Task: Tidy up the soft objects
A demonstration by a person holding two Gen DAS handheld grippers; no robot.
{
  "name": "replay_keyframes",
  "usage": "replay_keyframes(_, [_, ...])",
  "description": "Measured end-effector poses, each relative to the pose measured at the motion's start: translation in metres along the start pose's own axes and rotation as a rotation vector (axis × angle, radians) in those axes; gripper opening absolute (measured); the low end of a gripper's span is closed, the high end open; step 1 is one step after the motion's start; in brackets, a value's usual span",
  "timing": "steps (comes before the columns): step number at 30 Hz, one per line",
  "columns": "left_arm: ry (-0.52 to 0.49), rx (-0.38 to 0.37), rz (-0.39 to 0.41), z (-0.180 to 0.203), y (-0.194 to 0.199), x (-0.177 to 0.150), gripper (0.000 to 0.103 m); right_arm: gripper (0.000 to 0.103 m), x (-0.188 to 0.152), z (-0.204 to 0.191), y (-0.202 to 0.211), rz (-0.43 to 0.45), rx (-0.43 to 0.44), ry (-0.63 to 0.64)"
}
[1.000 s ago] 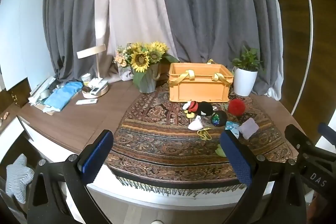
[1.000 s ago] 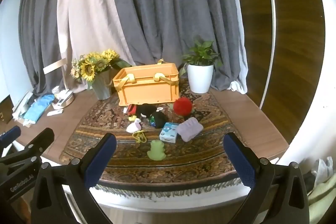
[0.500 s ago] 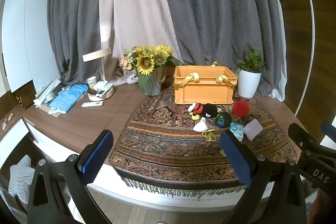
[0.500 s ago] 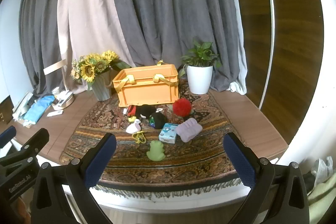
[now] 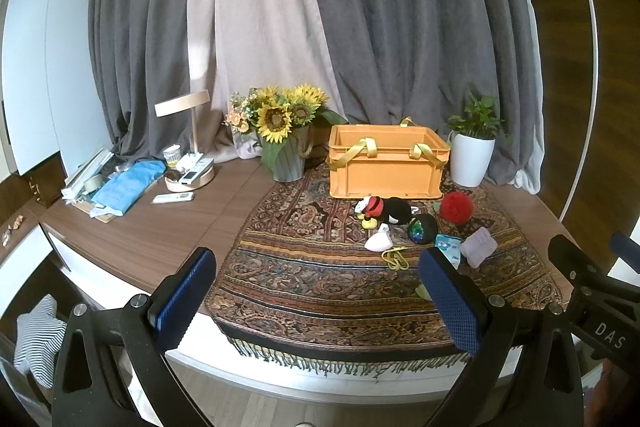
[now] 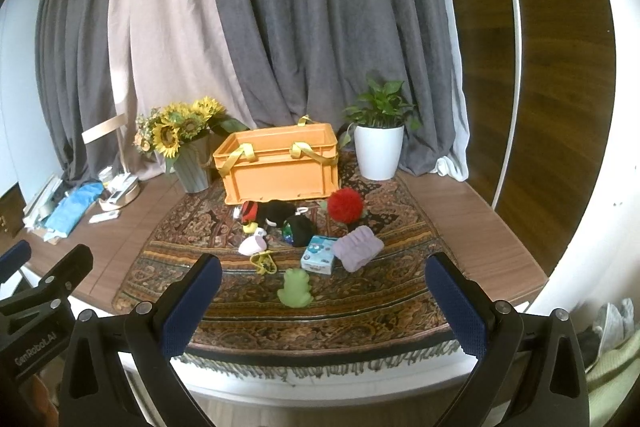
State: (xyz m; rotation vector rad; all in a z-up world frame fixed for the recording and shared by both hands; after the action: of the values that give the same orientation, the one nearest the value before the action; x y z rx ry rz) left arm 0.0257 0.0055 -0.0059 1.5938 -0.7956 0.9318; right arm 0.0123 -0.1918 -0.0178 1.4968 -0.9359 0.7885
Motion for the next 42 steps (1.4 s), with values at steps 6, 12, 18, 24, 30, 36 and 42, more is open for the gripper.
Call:
replay_keyframes(6, [0.001,0.001,0.001,-0.0008,0.0003,-0.0026,0.103,0.102,0.0000,0.0032,-0.0015,-0.010,0.007,-0.007])
replay_keyframes(12, [0.000,0.002,0.002,-0.0004,0.0002,-0.0041,0.103,0.102,0.0003,0.0030,-0.0031,-0.009,0.006,-0.006])
replay_keyframes(18, [0.001,0.001,0.004,-0.0003,0.0001,-0.0044,0.103,0.102,-0.0007,0.0034,-0.0037,-0.009,0.005,-0.005])
replay_keyframes(24, [0.000,0.001,0.001,0.0000,0.0001,-0.0041,0.103,0.102,-0.0006,0.0033,-0.0037,-0.009,0.005,-0.006])
replay_keyframes(30, [0.000,0.001,0.002,0.0012,-0.0001,-0.0044,0.103,0.102,-0.0007,0.0032,-0.0033,-0.010,0.006,-0.007])
replay_keyframes(36, [0.000,0.004,0.001,0.0015,-0.0001,-0.0040,0.103,0.102,-0.0010,0.0035,-0.0042,-0.010,0.005,-0.006])
replay_keyframes(42, [-0.001,0.002,0.000,0.0020,-0.0004,-0.0041,0.103,0.102,-0.0014,0.0031,-0.0040,-0.008,0.004,-0.007])
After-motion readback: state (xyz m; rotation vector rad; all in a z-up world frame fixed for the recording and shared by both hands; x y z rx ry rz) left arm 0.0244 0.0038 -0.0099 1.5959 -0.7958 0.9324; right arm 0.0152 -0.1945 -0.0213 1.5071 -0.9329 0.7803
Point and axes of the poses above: each gripper's, at about its wrist camera, not at the fingertips, and y roughly against the way its jaws point, z to its right, x to its top, the point moved 4 cm from there along -y, roughly the way its jaws point, and after that the axes turned 10 degrees about x, right-handed, at the moved point
